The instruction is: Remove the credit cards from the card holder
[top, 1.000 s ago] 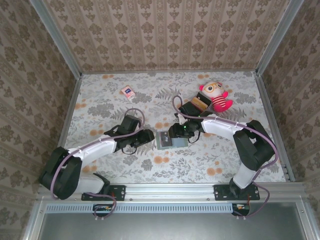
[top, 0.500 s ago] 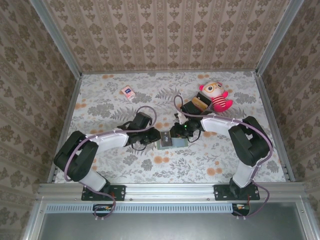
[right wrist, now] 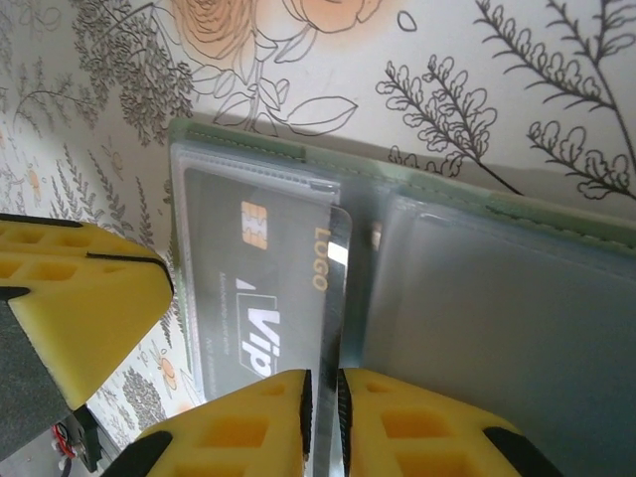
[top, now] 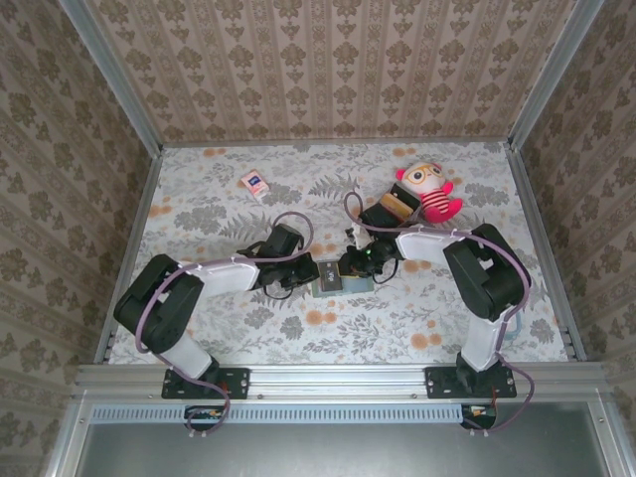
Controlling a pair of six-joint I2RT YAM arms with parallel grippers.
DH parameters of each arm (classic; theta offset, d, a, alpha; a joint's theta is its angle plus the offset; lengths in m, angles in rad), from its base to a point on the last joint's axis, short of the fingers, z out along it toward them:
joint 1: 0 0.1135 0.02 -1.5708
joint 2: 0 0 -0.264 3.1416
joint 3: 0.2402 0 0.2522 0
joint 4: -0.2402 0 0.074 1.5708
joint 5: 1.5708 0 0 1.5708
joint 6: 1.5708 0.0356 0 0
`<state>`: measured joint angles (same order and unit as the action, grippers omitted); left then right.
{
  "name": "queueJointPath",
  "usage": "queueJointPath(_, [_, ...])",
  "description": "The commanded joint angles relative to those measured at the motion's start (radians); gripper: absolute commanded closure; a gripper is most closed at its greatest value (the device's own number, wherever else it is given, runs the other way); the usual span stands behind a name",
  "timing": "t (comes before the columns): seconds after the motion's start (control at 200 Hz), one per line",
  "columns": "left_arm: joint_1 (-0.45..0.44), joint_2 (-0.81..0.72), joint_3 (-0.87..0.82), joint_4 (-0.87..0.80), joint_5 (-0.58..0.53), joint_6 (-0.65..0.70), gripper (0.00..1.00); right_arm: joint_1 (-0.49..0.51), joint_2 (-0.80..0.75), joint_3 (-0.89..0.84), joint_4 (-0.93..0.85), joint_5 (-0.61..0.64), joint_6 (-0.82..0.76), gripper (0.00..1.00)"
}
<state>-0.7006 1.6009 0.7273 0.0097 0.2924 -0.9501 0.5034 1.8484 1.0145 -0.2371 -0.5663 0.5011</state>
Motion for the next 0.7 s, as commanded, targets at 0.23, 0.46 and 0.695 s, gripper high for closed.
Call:
queueJointPath(0.23, [0.0, 0.039, 0.001, -0.005, 0.0, -0.006, 0.92, -0.011, 0.028, 0.006, -0.011, -0.015, -0.018, 0.82])
queueJointPath(0.46, [0.0, 0.035, -0.057, -0.008, -0.024, -0.018, 0.93, -0.014, 0.025, 0.0, -0.001, -0.026, -0.016, 0.82])
queueJointPath(0.695, [0.001, 0.029, -0.059, -0.01, -0.026, -0.016, 0.94, -0.016, 0.017, -0.007, 0.05, -0.105, -0.006, 0.84])
